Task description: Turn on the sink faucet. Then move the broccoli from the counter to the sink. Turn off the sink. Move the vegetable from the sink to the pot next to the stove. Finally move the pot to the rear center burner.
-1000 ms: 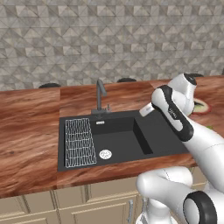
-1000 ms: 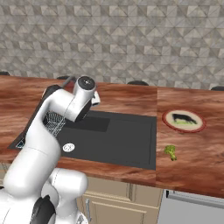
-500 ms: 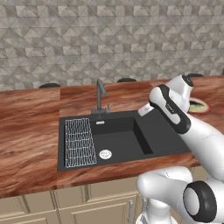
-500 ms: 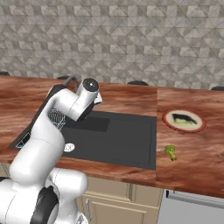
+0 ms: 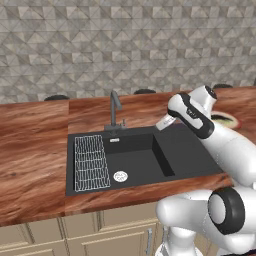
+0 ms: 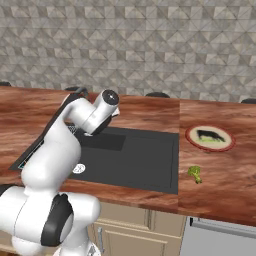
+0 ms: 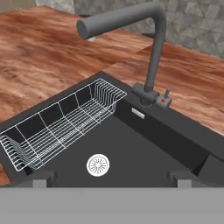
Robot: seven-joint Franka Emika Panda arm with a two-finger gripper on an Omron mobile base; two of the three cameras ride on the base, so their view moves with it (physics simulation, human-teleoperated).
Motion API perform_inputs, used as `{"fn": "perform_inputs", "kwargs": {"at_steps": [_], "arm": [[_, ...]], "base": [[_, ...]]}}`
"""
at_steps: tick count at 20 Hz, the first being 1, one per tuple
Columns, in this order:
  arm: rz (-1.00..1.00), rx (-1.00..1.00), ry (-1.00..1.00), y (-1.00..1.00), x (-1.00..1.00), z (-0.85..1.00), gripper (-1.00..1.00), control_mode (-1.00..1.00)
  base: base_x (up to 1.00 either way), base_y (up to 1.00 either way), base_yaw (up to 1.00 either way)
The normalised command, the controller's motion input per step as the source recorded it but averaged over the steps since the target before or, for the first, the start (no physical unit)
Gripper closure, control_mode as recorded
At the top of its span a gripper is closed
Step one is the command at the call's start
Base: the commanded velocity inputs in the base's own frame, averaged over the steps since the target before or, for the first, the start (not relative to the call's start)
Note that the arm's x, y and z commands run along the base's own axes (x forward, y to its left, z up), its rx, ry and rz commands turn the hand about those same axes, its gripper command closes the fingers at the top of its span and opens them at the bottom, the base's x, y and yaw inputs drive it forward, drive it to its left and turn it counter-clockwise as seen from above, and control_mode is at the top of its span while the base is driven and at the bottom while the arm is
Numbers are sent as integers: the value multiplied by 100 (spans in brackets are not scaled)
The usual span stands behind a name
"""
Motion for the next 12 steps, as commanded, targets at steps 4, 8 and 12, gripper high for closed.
{"fn": "perform_inputs", "kwargs": {"at_steps": [4, 8, 12], "arm": [[9, 2, -4, 0, 31, -13, -100, -100], [4, 0, -1, 0, 15, -5, -100, -100], [0, 0, 0, -1, 3, -1, -100, -100]], "base": [[0, 0, 0], [0, 0, 0], [0, 0, 0]]}}
